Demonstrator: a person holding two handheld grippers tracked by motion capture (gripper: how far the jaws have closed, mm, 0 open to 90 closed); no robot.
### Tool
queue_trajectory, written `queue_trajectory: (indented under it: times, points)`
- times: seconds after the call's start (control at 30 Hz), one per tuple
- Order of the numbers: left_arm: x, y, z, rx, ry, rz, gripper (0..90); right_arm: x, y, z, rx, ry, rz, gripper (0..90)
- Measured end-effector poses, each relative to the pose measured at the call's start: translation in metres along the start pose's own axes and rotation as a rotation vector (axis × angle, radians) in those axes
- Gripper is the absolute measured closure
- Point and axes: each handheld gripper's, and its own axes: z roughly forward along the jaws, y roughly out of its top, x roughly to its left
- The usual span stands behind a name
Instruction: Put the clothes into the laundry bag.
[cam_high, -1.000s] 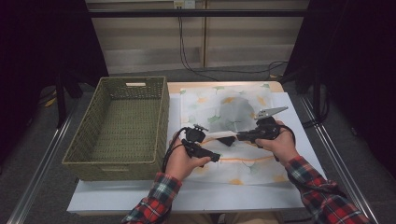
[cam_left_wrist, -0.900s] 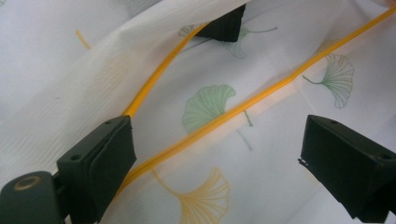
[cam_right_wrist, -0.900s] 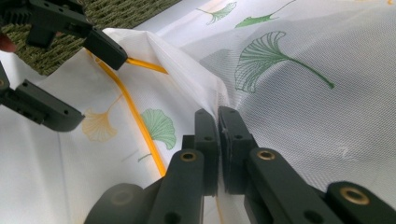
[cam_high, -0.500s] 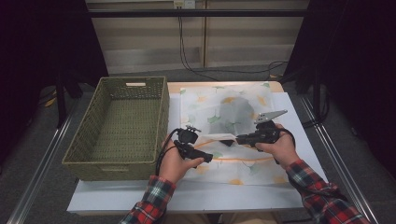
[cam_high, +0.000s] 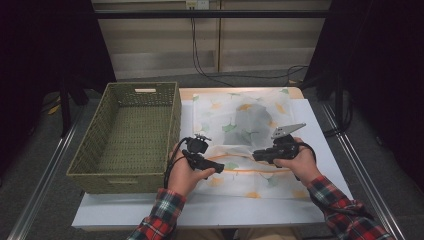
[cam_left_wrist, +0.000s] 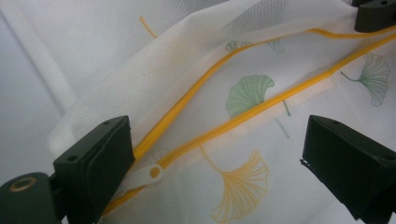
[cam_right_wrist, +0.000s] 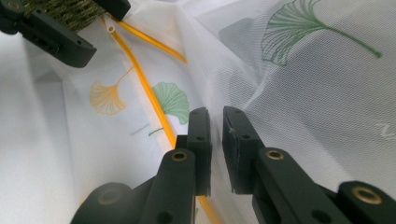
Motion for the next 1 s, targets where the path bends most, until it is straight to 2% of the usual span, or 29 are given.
queue_trajectory:
  times: [0.23, 0.43, 0.47, 0.5, 0.67, 0.73, 1.0]
  points:
    - [0.002, -0.001, 0.0, 0.002, -0.012, -0.003, 8.1, 0.003, -0.004, 0.003, 0.013, 0.001, -0.004, 79.4]
    - [0.004, -0.001, 0.001, 0.008, -0.008, -0.003, 8.1, 0.006, -0.007, 0.008, 0.027, 0.003, -0.012, 72.5]
    - [0.003, -0.002, 0.002, -0.005, -0.004, -0.017, 8.0, 0.006, -0.007, 0.008, 0.032, 0.003, -0.012, 70.1]
    - [0.004, -0.001, 0.001, 0.006, -0.014, -0.009, 8.0, 0.007, -0.008, 0.009, 0.031, 0.004, -0.011, 69.5]
    - [0.005, -0.002, -0.001, 0.002, -0.008, -0.008, 7.9, 0.009, -0.01, 0.012, 0.041, -0.006, -0.025, 63.6]
    - [0.005, -0.002, -0.002, -0.008, -0.007, -0.018, 7.9, 0.01, -0.011, 0.014, 0.051, -0.001, -0.031, 61.9]
    - [0.006, -0.002, -0.003, -0.009, 0.001, -0.016, 7.8, 0.018, -0.013, 0.022, 0.068, 0.022, -0.049, 61.0]
